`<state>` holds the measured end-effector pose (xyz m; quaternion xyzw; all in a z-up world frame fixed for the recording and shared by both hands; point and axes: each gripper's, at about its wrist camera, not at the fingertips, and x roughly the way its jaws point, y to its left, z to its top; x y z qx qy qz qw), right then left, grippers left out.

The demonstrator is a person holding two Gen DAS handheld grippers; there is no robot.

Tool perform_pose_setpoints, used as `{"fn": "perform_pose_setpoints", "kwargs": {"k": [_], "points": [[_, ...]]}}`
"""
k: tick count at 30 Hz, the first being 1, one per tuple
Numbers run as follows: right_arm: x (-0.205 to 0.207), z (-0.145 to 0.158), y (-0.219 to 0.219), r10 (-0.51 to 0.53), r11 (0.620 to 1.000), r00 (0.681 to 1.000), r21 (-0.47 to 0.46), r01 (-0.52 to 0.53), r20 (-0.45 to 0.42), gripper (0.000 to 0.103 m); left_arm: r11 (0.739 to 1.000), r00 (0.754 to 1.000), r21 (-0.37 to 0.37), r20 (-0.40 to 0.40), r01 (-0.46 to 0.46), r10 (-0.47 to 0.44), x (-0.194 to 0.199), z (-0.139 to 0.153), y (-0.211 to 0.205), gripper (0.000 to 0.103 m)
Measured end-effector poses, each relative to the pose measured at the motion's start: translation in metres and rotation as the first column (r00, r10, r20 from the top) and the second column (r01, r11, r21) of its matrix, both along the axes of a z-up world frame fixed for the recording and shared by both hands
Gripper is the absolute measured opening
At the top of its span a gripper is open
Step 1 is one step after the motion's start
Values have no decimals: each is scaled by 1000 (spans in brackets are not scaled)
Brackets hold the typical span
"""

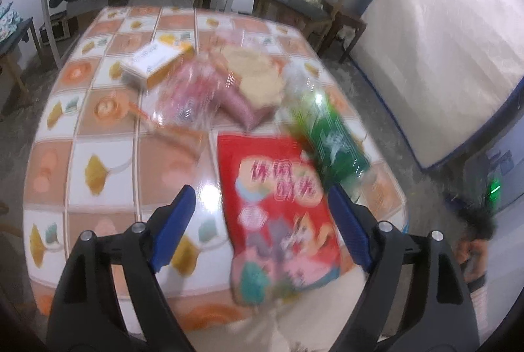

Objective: Collect trash
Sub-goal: 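Grasp the red snack bag with the left gripper while the right gripper moves to the green bottle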

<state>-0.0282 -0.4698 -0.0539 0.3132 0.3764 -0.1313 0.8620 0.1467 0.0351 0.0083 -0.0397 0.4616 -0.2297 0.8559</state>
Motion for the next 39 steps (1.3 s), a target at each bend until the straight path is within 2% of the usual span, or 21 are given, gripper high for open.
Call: {"fn": "perform_pose_setpoints", "kwargs": {"k": [1, 3, 5, 6, 7, 9, 12, 15, 19, 23, 26, 31, 32, 35, 39], "points": [[5, 12, 19, 61, 997, 996, 36, -63, 60, 59, 1000, 1000, 6, -13, 3, -3, -2, -9, 2, 79], [23, 30, 66, 206, 967, 965, 121, -226, 161, 59, 1000, 999, 17, -36, 6, -5, -4, -26, 5, 79], [39, 34, 102, 303, 930, 934, 154, -333, 189, 59, 1000, 999, 15, -44, 11, -10, -4, -36, 6, 77], [51, 35, 128, 360, 905, 913, 168, -392, 193, 59, 1000, 999, 23, -35, 19, -18, -3, -42, 6, 72], [61, 33, 150, 404, 881, 895, 183, -436, 188, 59, 999, 999, 37, -30, 21, -20, -2, -46, 4, 63], [77, 28, 182, 454, 854, 876, 198, -480, 163, 59, 998, 999, 48, -40, 35, -34, 2, -55, 2, 58], [95, 17, 222, 481, 842, 870, 220, -493, 111, 51, 999, 995, -24, -90, 45, -47, 12, -67, 5, 56], [112, 3, 250, 483, 844, 874, 241, -479, 45, 42, 994, 981, -99, -185, 41, -59, 26, -84, 7, 43], [127, -17, 269, 470, 850, 882, 277, -448, -15, 31, 987, 976, -154, -204, 47, -78, 29, -90, 10, 32], [138, -30, 286, 490, 841, 870, 291, -457, -52, 23, 980, 971, -196, -227, 28, -73, 27, -97, 17, 20], [140, -34, 298, 513, 832, 856, 283, -477, -63, 15, 977, 969, -212, -238, 8, -60, 22, -97, 27, 19], [141, -30, 316, 569, 799, 820, 281, -531, -67, 8, 952, 955, -305, -286, -13, -79, 13, -98, 50, 21], [142, -31, 321, 582, 793, 810, 274, -545, -73, 7, 950, 950, -310, -302, -18, -80, 12, -100, 52, 29], [144, -33, 328, 605, 778, 792, 269, -567, -79, 6, 946, 944, -325, -320, -25, -85, 13, -103, 54, 33], [147, -33, 330, 613, 773, 786, 266, -576, -80, 5, 954, 948, -298, -306, -10, -85, 15, -100, 42, 33]]}}
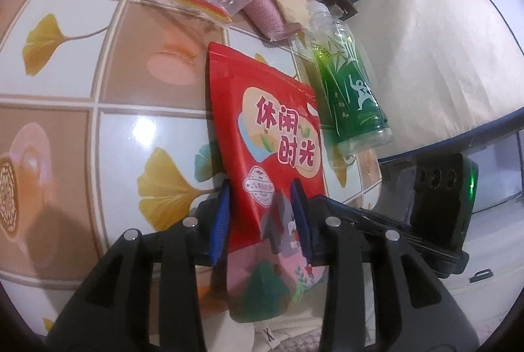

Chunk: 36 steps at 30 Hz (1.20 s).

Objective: Collect trash
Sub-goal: 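Grasp the red snack bag with the left gripper while the right gripper moves to the green bottle, then grasp and lift the green drink bottle with the right gripper while the left gripper holds the bag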

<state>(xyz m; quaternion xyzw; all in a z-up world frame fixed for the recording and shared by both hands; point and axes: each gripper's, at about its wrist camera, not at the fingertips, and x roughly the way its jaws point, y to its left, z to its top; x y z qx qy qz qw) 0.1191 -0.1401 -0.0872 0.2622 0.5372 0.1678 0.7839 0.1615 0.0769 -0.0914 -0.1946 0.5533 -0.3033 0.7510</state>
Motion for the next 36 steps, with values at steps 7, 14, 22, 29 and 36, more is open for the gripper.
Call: {"fn": "perform_pose_setpoints", "kwargs": {"k": [7, 14, 22, 29, 36], "points": [[0, 1, 2, 11, 1000, 1000, -26, -11, 28, 5, 988, 995, 151, 93, 7, -21, -5, 6, -16, 15], [-12, 59, -2, 79, 986, 977, -160, -48, 196, 10, 961, 982, 275, 185, -10, -43, -15, 13, -21, 12], [50, 89, -58, -34, 928, 982, -359, 99, 183, 63, 954, 979, 292, 206, -69, 8, -20, 14, 0, 12], [111, 58, -68, -18, 929, 998, -367, 42, 68, 63, 954, 978, 285, 207, -95, 36, -25, 15, 6, 12], [102, 49, -68, -44, 949, 999, -311, 50, 26, 54, 954, 978, 285, 207, -96, 36, -26, 15, 7, 12]]}}
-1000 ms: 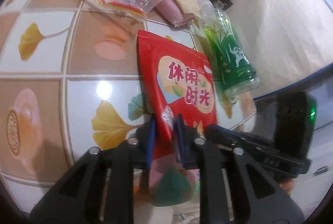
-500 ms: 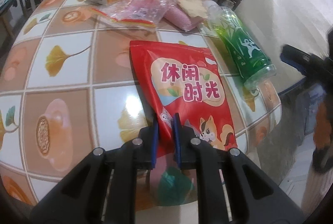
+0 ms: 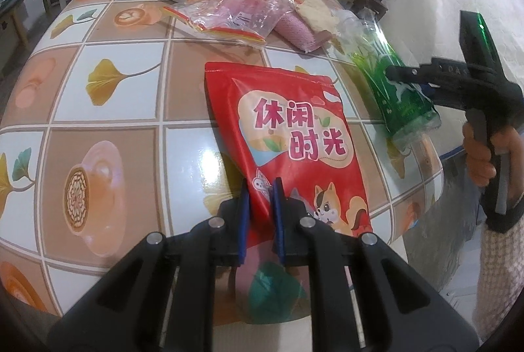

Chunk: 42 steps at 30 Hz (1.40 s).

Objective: Collect trash
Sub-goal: 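Grasp and lift the green drink bottle with the right gripper while the left gripper holds the bag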

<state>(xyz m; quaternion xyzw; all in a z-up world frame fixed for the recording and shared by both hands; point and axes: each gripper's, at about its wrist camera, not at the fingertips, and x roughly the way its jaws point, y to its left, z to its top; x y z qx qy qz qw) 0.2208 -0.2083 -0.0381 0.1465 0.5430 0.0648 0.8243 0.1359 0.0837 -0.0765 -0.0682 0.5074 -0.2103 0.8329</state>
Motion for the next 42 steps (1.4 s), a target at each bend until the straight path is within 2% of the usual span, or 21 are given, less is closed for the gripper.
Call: {"fn": "perform_pose_setpoints", "kwargs": {"k": [7, 12, 14, 16, 23, 42], "points": [[-62, -2, -8, -62, 997, 997, 41, 64, -48, 54, 1000, 1000, -2, -5, 6, -6, 1, 0, 0, 12], [-95, -4, -5, -54, 996, 993, 63, 61, -106, 55, 1000, 1000, 5, -6, 13, -13, 3, 1, -1, 12], [-94, -6, -2, -41, 998, 994, 51, 46, -105, 62, 1000, 1000, 14, -2, 15, -15, 2, 1, -2, 12], [-90, -8, -1, -44, 998, 994, 39, 48, -97, 64, 1000, 1000, 16, -1, 8, -8, 3, 1, -3, 12], [-69, -26, 6, -29, 998, 995, 56, 35, -100, 62, 999, 1000, 53, 29, -9, 8, -1, 1, -9, 12], [-79, -14, -1, -78, 993, 997, 87, 80, -25, 60, 998, 997, 61, 79, 4, -8, -5, 21, -15, 11]]}}
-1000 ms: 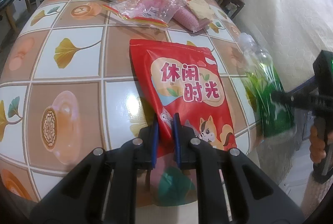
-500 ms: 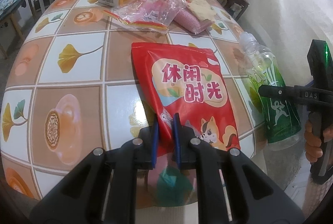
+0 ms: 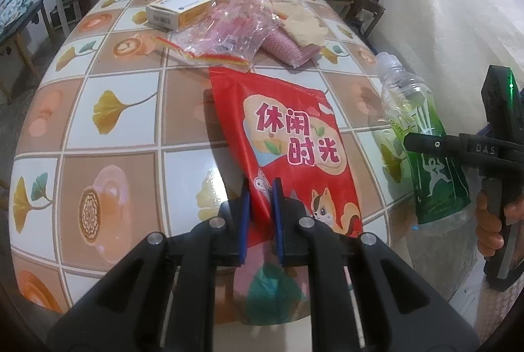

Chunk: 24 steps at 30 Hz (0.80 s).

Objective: Collect trash
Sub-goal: 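Grasp and lift the green drink bottle with the right gripper while the left gripper holds the bag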

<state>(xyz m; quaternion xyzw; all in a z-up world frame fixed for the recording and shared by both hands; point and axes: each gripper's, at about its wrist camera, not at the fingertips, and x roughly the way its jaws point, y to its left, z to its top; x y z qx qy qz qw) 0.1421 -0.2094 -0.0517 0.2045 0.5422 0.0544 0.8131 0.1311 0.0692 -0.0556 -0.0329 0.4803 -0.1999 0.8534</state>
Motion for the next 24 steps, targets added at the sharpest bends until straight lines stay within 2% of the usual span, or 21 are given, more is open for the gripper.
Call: {"fn": "perform_pose_setpoints", "kwargs": {"k": [24], "points": [[-10, 15, -3, 5, 1000, 999, 8, -5, 53, 60, 998, 998, -61, 63, 34, -30, -15, 34, -5, 9]]}}
